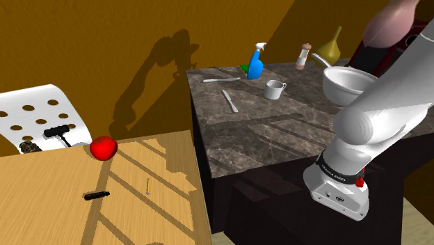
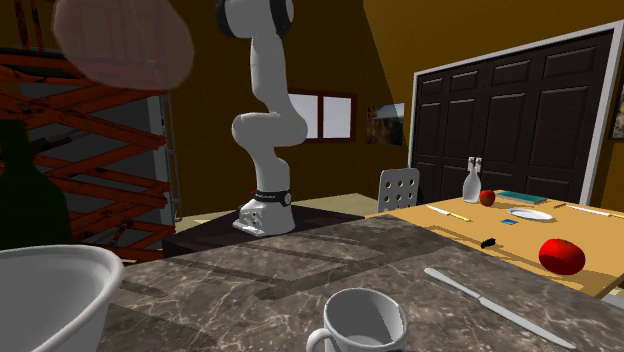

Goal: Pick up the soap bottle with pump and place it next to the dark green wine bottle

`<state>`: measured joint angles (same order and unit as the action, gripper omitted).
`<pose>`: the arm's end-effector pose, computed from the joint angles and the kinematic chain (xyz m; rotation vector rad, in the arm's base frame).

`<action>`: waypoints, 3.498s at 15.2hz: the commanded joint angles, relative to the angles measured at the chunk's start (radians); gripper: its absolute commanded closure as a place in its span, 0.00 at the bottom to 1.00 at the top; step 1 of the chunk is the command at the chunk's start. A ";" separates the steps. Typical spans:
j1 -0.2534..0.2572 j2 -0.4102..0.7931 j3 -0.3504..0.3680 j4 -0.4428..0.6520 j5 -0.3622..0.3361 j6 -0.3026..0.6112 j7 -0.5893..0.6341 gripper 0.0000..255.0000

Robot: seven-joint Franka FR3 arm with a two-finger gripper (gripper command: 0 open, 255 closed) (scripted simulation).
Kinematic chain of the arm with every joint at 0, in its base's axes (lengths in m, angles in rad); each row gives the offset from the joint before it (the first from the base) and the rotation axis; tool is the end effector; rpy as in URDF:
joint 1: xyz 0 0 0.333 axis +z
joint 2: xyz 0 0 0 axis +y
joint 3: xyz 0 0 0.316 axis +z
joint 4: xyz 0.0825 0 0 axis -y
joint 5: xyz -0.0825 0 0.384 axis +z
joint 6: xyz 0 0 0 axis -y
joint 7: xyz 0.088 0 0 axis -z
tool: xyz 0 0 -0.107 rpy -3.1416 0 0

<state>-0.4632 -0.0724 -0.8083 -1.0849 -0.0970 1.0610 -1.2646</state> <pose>0.0951 -0.4365 0.8143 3.1070 -0.0850 -0.0355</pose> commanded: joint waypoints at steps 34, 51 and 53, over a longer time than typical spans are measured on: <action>-0.021 -0.396 0.154 -0.839 -0.220 0.501 0.225 1.00; -0.042 -0.430 0.116 -1.086 -0.261 0.719 0.255 1.00; -0.044 -0.429 0.109 -1.112 -0.265 0.745 0.257 1.00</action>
<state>-0.5063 -0.5032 -0.6938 -2.1826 -0.3591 1.7893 -1.0075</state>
